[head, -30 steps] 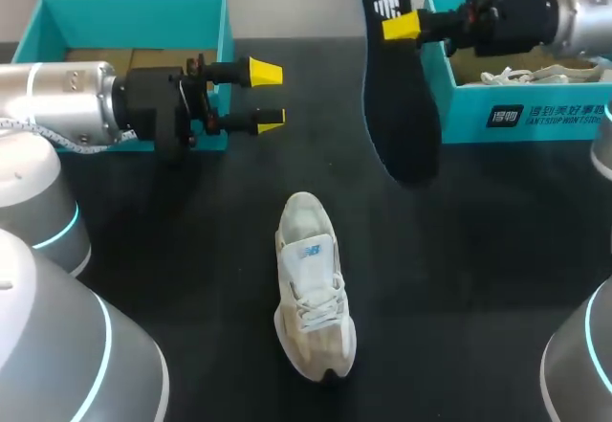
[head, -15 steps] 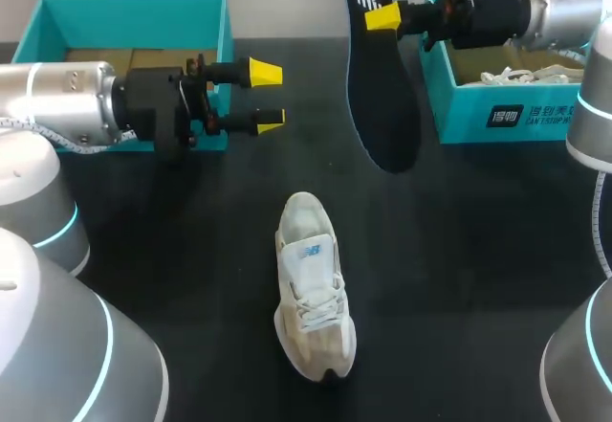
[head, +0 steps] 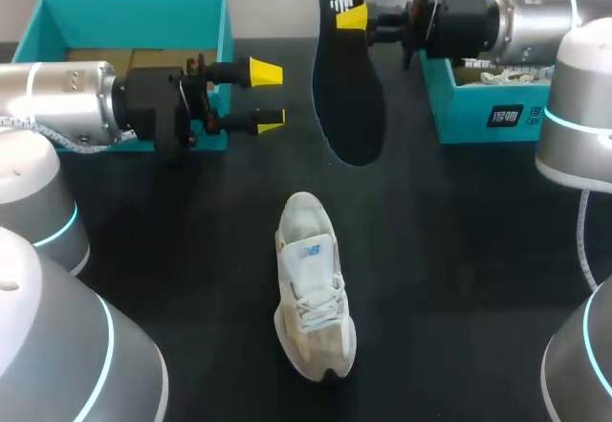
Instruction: Take the shoe out of the shoebox, open the shoe tongue, remove and reinsert the insole, then place the shoe into the shoebox
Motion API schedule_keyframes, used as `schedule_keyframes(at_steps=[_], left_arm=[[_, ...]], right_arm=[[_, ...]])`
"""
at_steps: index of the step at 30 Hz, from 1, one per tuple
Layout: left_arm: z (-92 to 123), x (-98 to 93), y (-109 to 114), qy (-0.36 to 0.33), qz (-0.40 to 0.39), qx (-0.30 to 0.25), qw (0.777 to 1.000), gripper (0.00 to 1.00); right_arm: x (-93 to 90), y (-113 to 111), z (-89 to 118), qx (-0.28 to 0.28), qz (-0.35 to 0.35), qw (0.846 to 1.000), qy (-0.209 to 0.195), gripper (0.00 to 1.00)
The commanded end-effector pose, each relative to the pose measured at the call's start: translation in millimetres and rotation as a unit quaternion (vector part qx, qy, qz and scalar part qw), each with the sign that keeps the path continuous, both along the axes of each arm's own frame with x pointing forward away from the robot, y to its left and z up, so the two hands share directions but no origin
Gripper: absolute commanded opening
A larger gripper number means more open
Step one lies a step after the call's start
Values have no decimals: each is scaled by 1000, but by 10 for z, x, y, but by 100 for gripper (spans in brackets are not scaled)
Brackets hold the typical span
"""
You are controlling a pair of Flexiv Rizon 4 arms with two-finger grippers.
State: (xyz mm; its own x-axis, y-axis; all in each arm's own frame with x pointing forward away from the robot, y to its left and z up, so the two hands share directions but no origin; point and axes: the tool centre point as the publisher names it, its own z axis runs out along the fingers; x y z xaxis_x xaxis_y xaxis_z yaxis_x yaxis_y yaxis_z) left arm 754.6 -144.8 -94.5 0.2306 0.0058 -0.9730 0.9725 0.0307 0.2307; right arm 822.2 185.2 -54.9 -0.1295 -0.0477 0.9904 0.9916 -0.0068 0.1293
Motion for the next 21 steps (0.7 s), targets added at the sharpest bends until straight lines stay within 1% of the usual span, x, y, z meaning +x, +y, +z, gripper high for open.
schedule_keyframes(at_steps=[1,4,5,9,14,21], left_arm=[[-8,7,-14,-1,0,-1,1000,100],[-8,7,-14,-1,0,-1,1000,100],[-8,7,-14,-1,0,-1,1000,100],[-21,25,-33,-12,0,3,1000,100],[-32,67,-34,-15,6,-6,1000,100],[-68,148,-11,0,19,-10,1000,100]], right_arm=[[-50,-19,2,0,-8,1000,0,0],[-50,-19,2,0,-8,1000,0,0],[-21,14,-6,1,-10,1000,1,0],[68,134,-52,15,-14,999,28,0],[113,215,-94,-9,-14,998,60,0],[130,240,-119,-24,-17,996,80,0]])
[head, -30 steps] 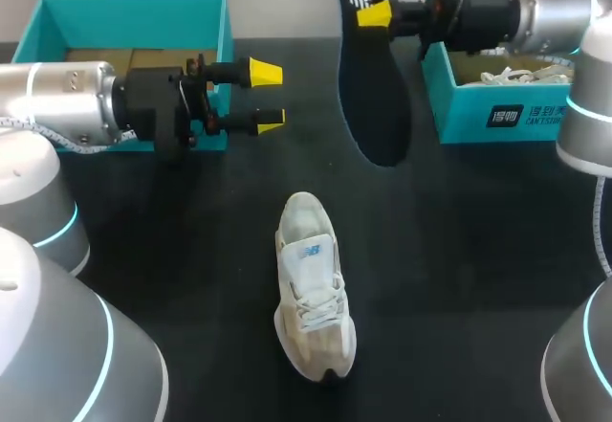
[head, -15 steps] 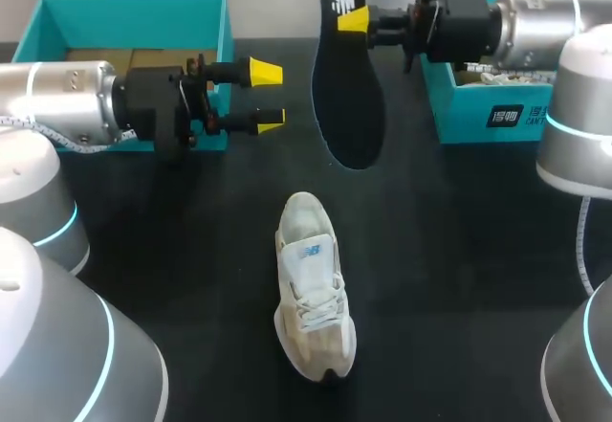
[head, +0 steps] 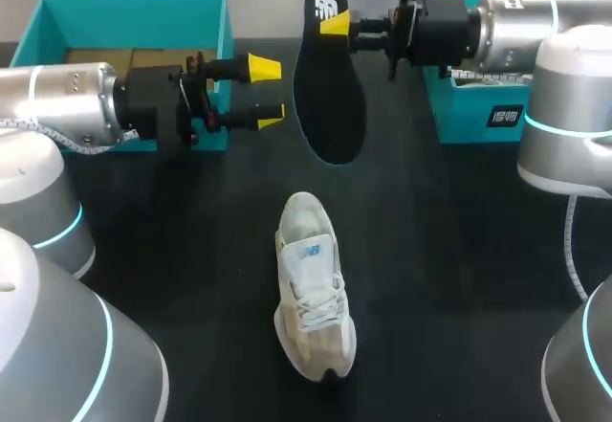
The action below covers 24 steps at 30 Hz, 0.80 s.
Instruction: Take the shoe out of the shoebox, open the shoe tongue, remove and reinsert the insole, then place the shoe into the shoebox
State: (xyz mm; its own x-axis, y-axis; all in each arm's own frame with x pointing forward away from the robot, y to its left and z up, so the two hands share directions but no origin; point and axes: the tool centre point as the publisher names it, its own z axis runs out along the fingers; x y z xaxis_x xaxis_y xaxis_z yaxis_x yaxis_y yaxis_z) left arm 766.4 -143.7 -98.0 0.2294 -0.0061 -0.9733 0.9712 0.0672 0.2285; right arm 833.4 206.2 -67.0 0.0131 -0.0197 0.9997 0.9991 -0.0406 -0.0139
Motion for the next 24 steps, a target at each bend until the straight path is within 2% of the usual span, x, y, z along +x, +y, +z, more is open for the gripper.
schedule_keyframes(at_steps=[1,8,13,19,22,24], left_arm=[[-42,52,-29,-1,7,2,1000,100],[7,211,-68,0,20,-3,1000,100],[70,280,-177,3,23,0,1000,100],[79,352,-287,9,21,10,1000,76],[83,363,-337,11,19,12,1000,70],[87,367,-364,12,16,11,1000,70]], right_arm=[[19,32,-8,-7,0,1000,14,0],[18,72,-96,-15,-9,999,43,0],[18,72,-96,-15,-9,999,43,0],[18,72,-96,-15,-9,999,43,0],[18,72,-96,-15,-9,999,43,0],[18,72,-96,-15,-9,999,43,0]])
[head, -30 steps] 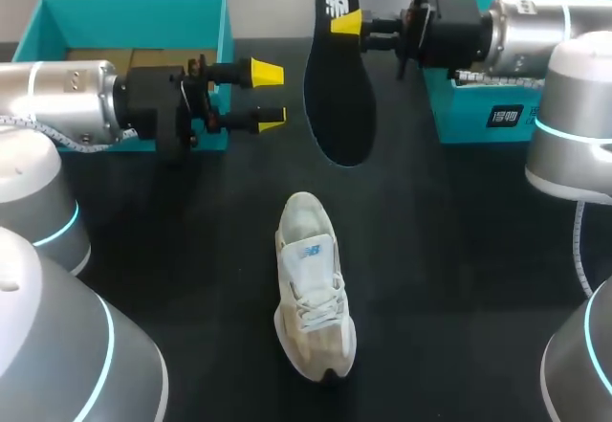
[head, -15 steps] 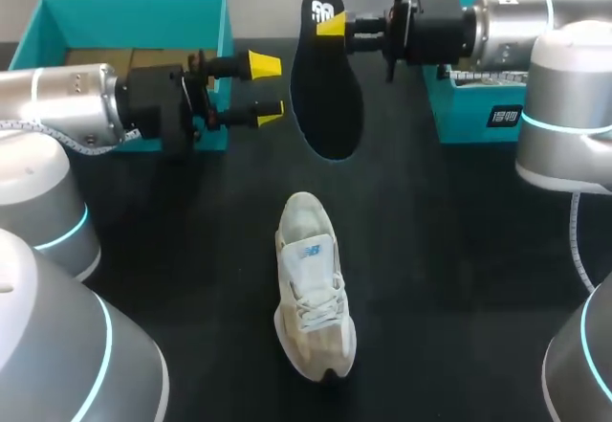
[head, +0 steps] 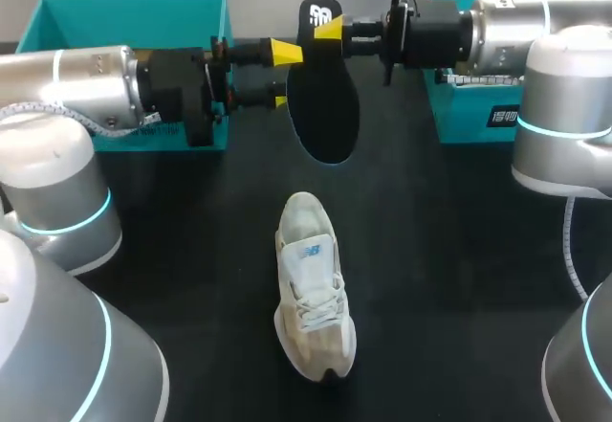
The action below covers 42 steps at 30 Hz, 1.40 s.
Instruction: Take the shoe out of the shoebox, open the shoe tongue, remove and reinsert the insole, then place the shoe into the shoebox
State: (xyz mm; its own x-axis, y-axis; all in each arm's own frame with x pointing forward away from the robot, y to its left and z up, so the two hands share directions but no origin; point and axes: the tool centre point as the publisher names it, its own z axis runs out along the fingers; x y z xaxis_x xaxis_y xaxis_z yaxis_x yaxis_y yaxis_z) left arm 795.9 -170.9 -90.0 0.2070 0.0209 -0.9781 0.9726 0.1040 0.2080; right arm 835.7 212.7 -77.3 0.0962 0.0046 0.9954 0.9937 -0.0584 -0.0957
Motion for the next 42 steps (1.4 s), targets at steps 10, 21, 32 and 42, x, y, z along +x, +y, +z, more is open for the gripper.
schedule_keyframes(at_steps=[10,21,32,42], left_arm=[[-8,75,-216,3,-7,2,1000,47],[-8,67,-285,0,-11,2,1000,37],[-11,82,-302,-1,-7,3,1000,17],[5,79,-334,-4,-11,3,1000,0]], right_arm=[[-4,7,7,-2,-1,1000,1,0],[-4,7,7,-2,-1,1000,1,0],[-4,7,7,-2,-1,1000,1,0],[-4,7,7,-2,-1,1000,1,0]])
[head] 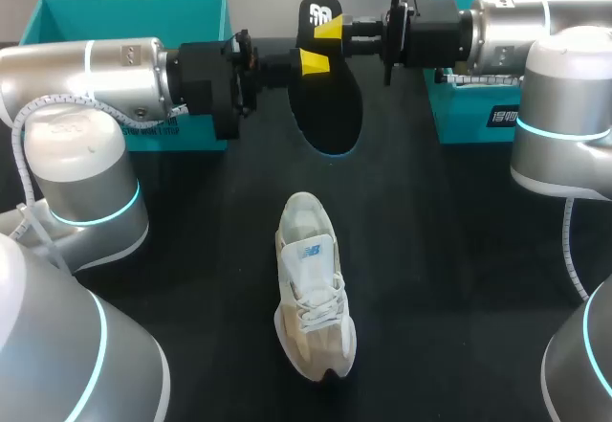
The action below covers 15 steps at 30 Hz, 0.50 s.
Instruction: Take the shoe out of the shoebox, open the shoe tongue, remove and reinsert the insole, then place the shoe into the shoebox
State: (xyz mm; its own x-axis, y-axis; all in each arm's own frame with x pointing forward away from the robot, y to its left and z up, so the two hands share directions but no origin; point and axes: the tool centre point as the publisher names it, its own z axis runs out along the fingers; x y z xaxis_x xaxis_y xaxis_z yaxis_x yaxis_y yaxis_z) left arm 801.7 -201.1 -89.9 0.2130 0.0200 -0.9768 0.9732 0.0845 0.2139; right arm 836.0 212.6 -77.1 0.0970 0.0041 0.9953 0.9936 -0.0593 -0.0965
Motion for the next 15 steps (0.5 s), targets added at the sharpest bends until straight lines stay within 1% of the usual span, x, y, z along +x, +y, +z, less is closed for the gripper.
schedule_keyframes(at_steps=[1,3,4,5,6,7,11,15], left_arm=[[5,21,-34,-1,-1,1,1000,0],[8,21,-35,-1,-2,1,1000,0],[12,21,-33,-1,-2,0,1000,0],[15,21,-30,-1,-2,0,1000,0],[19,20,-20,0,-1,0,1000,0],[21,19,-7,4,-1,0,1000,0],[3,12,82,23,2,4,1000,0],[-26,-18,237,61,5,1,998,0]], right_arm=[[-8,9,5,-2,0,1000,0,0],[-8,9,5,-2,0,1000,0,0],[-5,7,8,3,-2,1000,-2,9],[-3,8,17,4,-3,1000,-6,24],[-1,7,29,6,-7,1000,-8,78],[-1,-5,28,8,-8,1000,-9,100],[-33,-54,35,11,-13,1000,-12,100],[-99,-130,30,13,-22,1000,-11,100]])
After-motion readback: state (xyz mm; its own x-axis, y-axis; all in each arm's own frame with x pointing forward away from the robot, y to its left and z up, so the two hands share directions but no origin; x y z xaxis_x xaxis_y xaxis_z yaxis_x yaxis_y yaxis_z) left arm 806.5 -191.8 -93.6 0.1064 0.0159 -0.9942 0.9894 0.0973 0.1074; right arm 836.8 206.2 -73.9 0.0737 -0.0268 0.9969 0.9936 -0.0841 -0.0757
